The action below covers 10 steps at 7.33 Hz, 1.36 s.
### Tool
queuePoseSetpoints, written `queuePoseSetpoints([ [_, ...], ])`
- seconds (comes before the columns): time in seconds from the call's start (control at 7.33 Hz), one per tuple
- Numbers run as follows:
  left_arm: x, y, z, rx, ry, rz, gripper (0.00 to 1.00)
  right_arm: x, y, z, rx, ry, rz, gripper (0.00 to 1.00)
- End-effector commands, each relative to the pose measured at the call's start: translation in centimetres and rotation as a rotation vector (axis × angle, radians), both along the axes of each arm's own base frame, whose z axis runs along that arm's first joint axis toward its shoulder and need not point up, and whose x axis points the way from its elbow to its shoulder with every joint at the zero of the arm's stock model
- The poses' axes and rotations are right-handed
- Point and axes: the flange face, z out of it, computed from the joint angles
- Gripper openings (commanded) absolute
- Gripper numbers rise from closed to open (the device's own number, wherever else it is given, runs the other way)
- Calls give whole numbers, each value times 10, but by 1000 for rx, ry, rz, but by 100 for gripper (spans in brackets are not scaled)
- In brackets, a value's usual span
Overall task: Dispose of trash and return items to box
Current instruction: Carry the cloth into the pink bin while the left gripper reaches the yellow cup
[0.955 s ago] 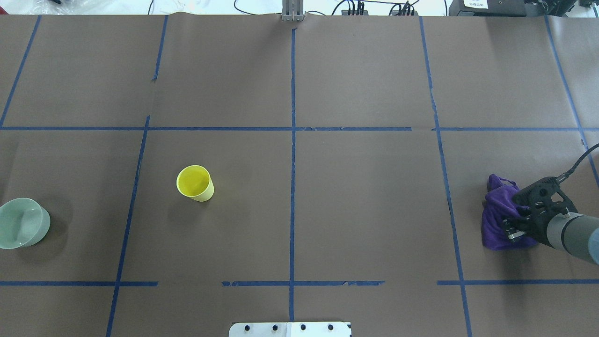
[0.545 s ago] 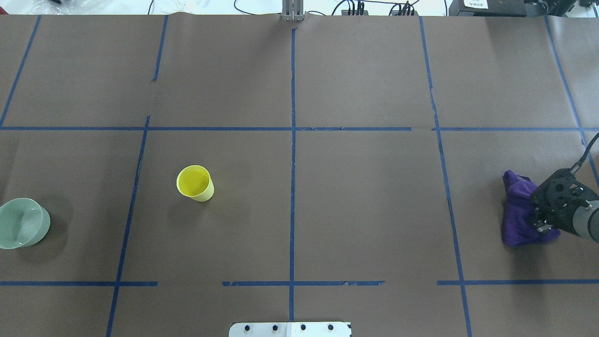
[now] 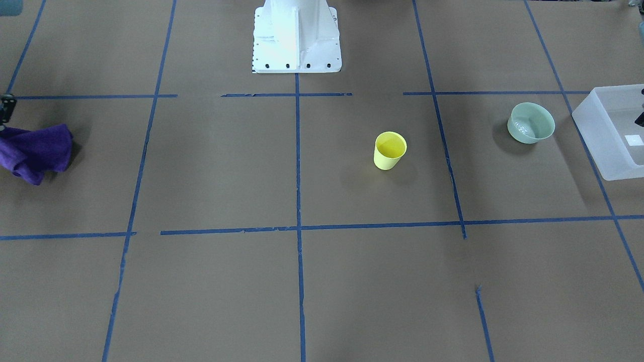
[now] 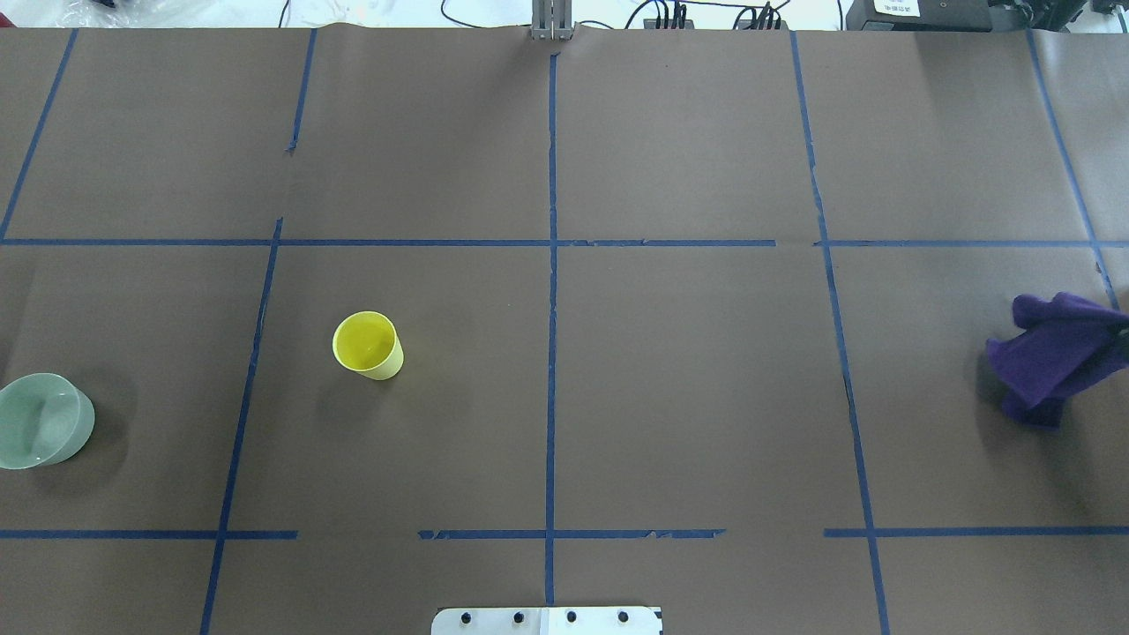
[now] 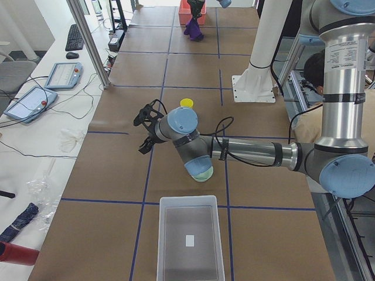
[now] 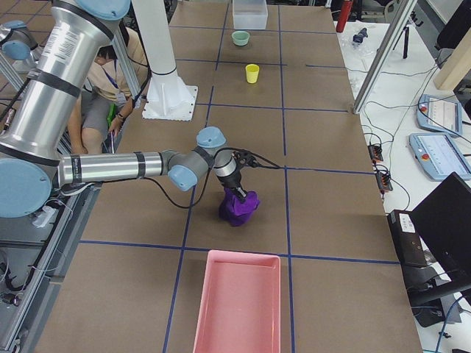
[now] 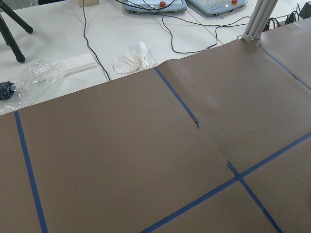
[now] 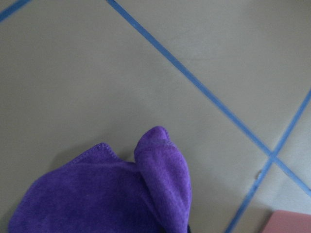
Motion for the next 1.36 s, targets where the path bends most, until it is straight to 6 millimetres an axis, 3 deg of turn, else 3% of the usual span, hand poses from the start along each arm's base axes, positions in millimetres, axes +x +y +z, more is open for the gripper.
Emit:
queuePoseSetpoints([
  [0.0,52,4,-32,-57,63,12,100,161,-50,-15,36,118,-114,0],
  [0.14,76,10,-53,-95,112,19,100,217,-67,-2,20,165,-163,0],
  [0.27,126,10,-70,-157,155,-20,100,250,-74,46,-34,162,-165,7],
  [0.41,173,-2,-95,-233,188,-38,100,257,-71,87,-80,111,-148,99],
  [0.55,220,-15,-137,-312,193,-67,100,266,-63,124,-155,-50,-54,100],
  [0.68,260,-13,-161,-365,183,-115,100,259,-51,140,-275,-257,82,100],
  [0.82,290,-4,-173,-438,232,-145,100,257,-51,134,-402,-322,235,100],
  [0.95,338,17,-178,-504,250,-183,100,257,-54,120,-423,-330,287,100],
  [1.09,373,44,-188,-580,240,-231,76,257,-56,110,-414,-324,296,100],
  [1.23,390,73,-200,-658,196,-223,57,256,-56,109,-412,-324,294,100],
])
